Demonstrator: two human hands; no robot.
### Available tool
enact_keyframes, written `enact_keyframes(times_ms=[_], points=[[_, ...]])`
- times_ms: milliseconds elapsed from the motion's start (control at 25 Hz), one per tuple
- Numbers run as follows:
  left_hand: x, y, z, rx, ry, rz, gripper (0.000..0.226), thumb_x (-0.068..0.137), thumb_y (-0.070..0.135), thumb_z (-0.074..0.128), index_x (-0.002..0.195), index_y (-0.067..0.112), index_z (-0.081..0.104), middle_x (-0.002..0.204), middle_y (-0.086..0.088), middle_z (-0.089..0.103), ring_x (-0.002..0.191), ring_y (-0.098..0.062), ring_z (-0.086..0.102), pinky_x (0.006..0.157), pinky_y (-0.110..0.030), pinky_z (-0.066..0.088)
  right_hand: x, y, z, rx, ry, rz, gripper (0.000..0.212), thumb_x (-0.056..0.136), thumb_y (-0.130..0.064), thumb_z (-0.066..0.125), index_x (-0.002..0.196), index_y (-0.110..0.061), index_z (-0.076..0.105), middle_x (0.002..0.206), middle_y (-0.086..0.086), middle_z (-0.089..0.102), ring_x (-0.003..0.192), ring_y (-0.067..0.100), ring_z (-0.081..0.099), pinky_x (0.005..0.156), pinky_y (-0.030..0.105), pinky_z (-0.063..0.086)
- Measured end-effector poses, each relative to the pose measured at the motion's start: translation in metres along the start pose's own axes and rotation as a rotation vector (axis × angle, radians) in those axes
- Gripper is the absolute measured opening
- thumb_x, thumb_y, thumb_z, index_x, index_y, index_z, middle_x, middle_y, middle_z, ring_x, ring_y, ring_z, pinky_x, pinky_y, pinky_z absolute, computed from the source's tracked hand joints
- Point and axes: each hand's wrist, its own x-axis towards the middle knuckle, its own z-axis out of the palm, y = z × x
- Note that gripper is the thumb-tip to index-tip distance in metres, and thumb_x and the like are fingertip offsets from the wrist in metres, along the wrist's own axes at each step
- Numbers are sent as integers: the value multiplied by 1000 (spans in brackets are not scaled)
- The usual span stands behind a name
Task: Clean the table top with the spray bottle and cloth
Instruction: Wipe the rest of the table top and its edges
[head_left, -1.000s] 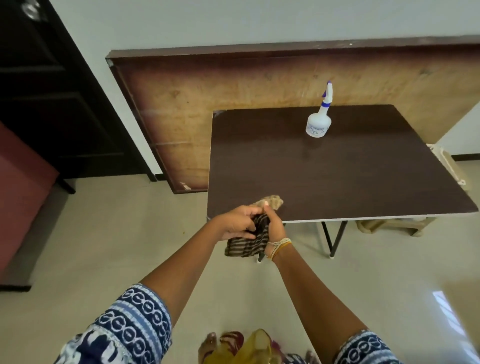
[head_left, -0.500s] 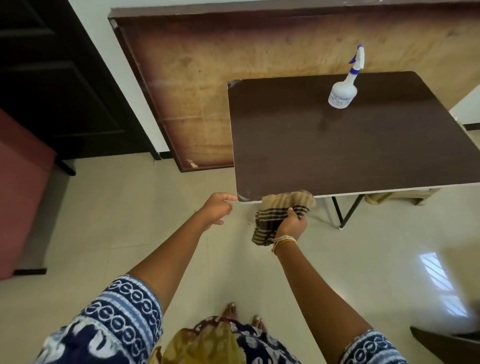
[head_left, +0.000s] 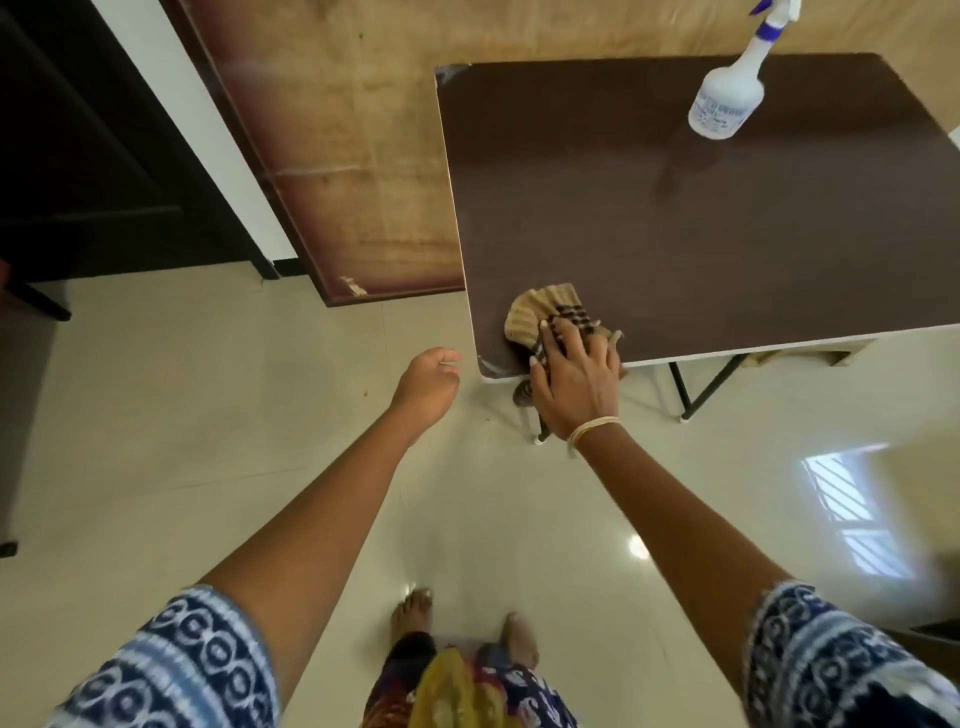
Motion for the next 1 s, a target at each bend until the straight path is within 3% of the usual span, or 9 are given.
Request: enact_keyframes(times_ms=[120,200,280,480,560,640,760,840,1000], points=[[22,-23,-13,141,31,144,42,97,0,40,134,14,55,136,-5,57,126,-20,53,99,-26,40,10,-1,14,41,-19,-16,57,98,-40,26,150,-19,37,158,-1,32,144,29,28,119,44,16],[36,-24,-28,217,45,251,45,98,-2,37,138,14,52,141,-4,54,132,-16,48,101,-17,32,19,-21,19,43,24,42,60,96,-41,24,151,-22,33,160,-2,28,147,28,24,121,44,17],[60,-18,-40,263,42,344,44,100,1,38,140,15,50,144,-3,51,135,-16,45,106,-17,30,25,-48,24,30,59,22,57,94,-41,28,149,-29,38,158,-2,32,145,29,29,118,46,21],[104,12,-40,291,-159,465,42,101,9,44,142,18,48,147,-4,49,138,-17,43,117,-34,30,15,-29,31,-27,84,-554,44,88,-40,45,128,-30,62,150,2,45,138,38,40,112,53,30],[108,22,-33,294,-212,471,41,100,15,48,141,18,50,144,-4,52,135,-15,46,116,-34,33,10,-3,34,-69,79,-772,41,89,-39,48,125,-27,64,149,5,47,138,40,40,112,55,31],[109,27,-30,336,-176,483,43,97,23,56,140,23,52,141,-4,56,131,-15,51,113,-34,37,7,25,35,-77,84,-874,42,91,-38,51,128,-24,63,149,5,45,139,36,38,113,54,31],[110,23,-28,419,-122,518,53,93,26,62,143,31,47,145,-2,51,132,-18,50,112,-34,38,3,65,25,22,100,-822,39,94,-34,50,124,-16,67,146,6,48,139,32,40,112,54,34],[110,18,-26,449,-114,561,54,94,25,60,144,33,43,153,-1,41,142,-18,38,116,-32,30,3,77,17,114,99,-736,36,95,-28,46,115,-13,71,142,6,52,137,32,44,110,55,37],[113,23,-29,568,-120,590,51,97,24,57,145,35,42,163,1,17,150,-19,16,120,-39,21,3,32,21,173,110,-726,35,92,-28,47,109,-17,74,141,5,54,136,31,45,112,51,34]])
